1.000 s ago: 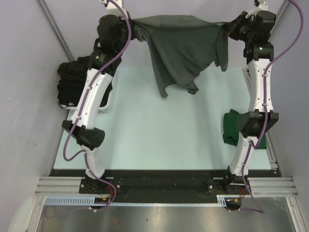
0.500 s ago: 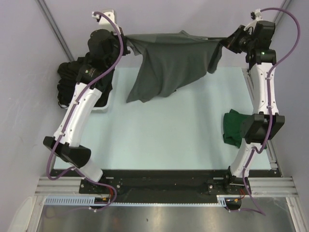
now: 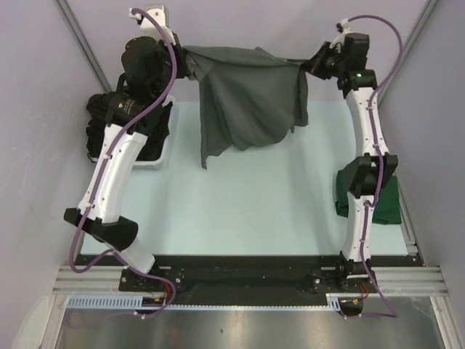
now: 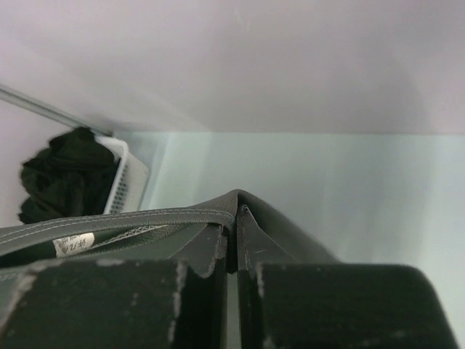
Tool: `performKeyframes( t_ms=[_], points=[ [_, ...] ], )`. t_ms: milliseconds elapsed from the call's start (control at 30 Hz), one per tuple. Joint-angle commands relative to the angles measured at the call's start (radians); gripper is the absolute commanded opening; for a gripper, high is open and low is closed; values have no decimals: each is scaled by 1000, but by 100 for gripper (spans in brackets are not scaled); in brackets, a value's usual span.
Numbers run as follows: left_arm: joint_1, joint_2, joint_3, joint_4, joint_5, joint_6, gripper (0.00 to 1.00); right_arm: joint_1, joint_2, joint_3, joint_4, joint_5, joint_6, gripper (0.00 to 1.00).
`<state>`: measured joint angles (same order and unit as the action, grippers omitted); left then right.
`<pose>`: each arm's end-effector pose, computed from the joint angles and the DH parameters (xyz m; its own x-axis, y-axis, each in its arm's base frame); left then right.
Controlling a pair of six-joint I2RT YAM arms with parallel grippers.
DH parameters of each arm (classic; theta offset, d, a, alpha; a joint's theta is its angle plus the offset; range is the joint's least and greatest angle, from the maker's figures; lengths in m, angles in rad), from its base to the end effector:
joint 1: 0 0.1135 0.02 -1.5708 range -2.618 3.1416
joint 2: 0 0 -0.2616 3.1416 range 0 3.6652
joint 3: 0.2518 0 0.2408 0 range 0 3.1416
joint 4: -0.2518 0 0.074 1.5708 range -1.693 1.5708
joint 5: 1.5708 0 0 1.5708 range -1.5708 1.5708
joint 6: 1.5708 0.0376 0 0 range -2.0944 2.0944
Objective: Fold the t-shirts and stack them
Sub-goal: Flatten out the tshirt
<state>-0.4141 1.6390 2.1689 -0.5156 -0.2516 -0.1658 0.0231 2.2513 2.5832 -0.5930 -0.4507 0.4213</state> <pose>0.2959 -0.1198 0.5457 -0.0138 -0.1685 -0.9856 0.1618 0.9723 -0.1685 0.4892 0.0277 0.4217 -0.4161 0.3586 -0.8356 -0.2974 0.8148 0.4977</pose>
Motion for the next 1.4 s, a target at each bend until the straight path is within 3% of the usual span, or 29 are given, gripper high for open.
performKeyframes(
  t_ms=[0,100,267,400,533,700,967,1033,1100,1267,1367],
  points=[
    [8,-126,-38,70,-110,74,0,43,-71,-7,42,165,-94,0],
    [30,-162,-31,108,-143,124,0,22,-146,-98,108,205,-101,0],
    [80,-84,75,68,-143,81,0,-66,-171,-77,125,181,-50,0],
    [112,73,198,48,-51,0,0,-94,-122,-28,139,95,30,0],
    [97,222,370,83,-11,-3,0,-66,-162,-4,235,70,-2,0],
    [15,118,281,386,-63,138,0,-64,-274,0,369,84,-49,0],
    [9,13,316,440,-103,247,0,-126,-341,32,423,29,-1,0],
    [6,-39,284,408,-106,233,0,-137,-370,0,406,1,11,0],
    [3,-106,143,394,-103,192,0,-141,-409,-61,368,-2,16,0],
    [1,-375,-332,416,-81,91,0,-169,-556,-432,247,14,112,0],
    [1,-453,-447,309,-61,42,0,-163,-668,-685,198,24,145,0]
  ],
)
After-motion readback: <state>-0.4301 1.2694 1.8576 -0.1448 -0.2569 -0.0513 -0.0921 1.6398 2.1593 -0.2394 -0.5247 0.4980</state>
